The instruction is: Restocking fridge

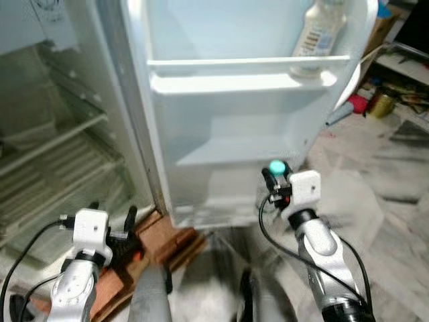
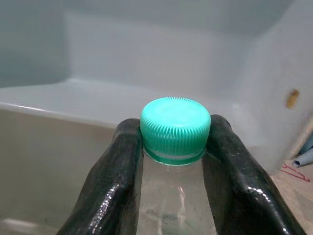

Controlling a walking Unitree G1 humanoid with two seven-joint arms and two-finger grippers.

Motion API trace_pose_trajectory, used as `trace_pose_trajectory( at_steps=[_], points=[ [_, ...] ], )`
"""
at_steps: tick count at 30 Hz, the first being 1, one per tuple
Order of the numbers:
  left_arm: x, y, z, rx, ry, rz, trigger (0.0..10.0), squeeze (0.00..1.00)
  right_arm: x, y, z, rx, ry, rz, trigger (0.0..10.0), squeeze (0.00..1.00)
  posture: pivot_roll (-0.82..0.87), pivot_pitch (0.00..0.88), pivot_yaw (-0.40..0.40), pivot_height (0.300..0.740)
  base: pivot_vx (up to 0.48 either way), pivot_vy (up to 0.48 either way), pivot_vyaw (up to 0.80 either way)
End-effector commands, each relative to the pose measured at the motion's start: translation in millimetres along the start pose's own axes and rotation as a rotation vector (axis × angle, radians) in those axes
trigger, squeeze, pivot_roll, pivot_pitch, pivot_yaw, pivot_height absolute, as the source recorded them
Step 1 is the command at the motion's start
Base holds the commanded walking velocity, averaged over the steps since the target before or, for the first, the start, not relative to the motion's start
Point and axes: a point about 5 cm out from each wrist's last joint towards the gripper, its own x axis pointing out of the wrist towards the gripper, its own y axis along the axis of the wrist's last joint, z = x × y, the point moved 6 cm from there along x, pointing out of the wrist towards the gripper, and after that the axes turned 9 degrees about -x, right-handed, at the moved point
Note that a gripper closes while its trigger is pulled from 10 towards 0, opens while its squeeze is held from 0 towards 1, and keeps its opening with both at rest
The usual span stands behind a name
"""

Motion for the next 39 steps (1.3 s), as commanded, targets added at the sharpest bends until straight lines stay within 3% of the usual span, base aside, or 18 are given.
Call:
trace_pose_trajectory(
  at_steps=[1, 8, 14, 21, 30, 39],
  points=[
    [-1.0, -3.9, 5.7, -0.007, -0.013, -0.012, 10.0, 0.0, -2.0, 0.8, 12.8, -0.016, -0.028, 0.005, 10.0, 0.0, 0.07, 0.037, -0.033, 0.621, 0.311, 0.0, 0.0],
    [-5.0, -3.9, 2.6, -0.008, 0.012, -0.016, 10.0, 0.0, -1.8, 0.0, 1.1, 0.006, 0.032, 0.0, 10.0, 0.0, 0.09, 0.064, -0.051, 0.621, 0.081, 0.0, 0.0],
    [-26.5, -6.0, -17.8, 0.007, 0.087, -0.035, 10.0, 0.0, 11.1, 10.2, -18.0, 0.012, 0.113, 0.028, 10.0, 0.0, 0.11, 0.156, -0.068, 0.621, 0.0, 0.0, 0.0],
    [-50.6, 0.0, -37.7, 0.048, 0.127, -0.063, 10.0, 0.0, 32.3, 17.2, -20.6, 0.01, 0.113, 0.048, 10.0, 0.0, 0.17, 0.247, -0.056, 0.606, 0.0, 0.0, 0.0],
    [-69.5, 0.4, -34.7, 0.068, 0.114, -0.104, 10.0, 0.0, 54.6, 30.5, -19.5, -0.039, 0.124, 0.099, 10.0, 0.0, 0.21, 0.313, -0.05, 0.576, 0.0, 0.0, 0.0],
    [-81.8, 6.9, -38.0, 0.07, 0.136, -0.119, 10.0, 0.0, 88.5, 64.7, -20.6, -0.146, 0.124, 0.203, 10.0, 0.0, 0.25, 0.349, -0.047, 0.576, 0.0, 0.0, 0.0]
  ],
)
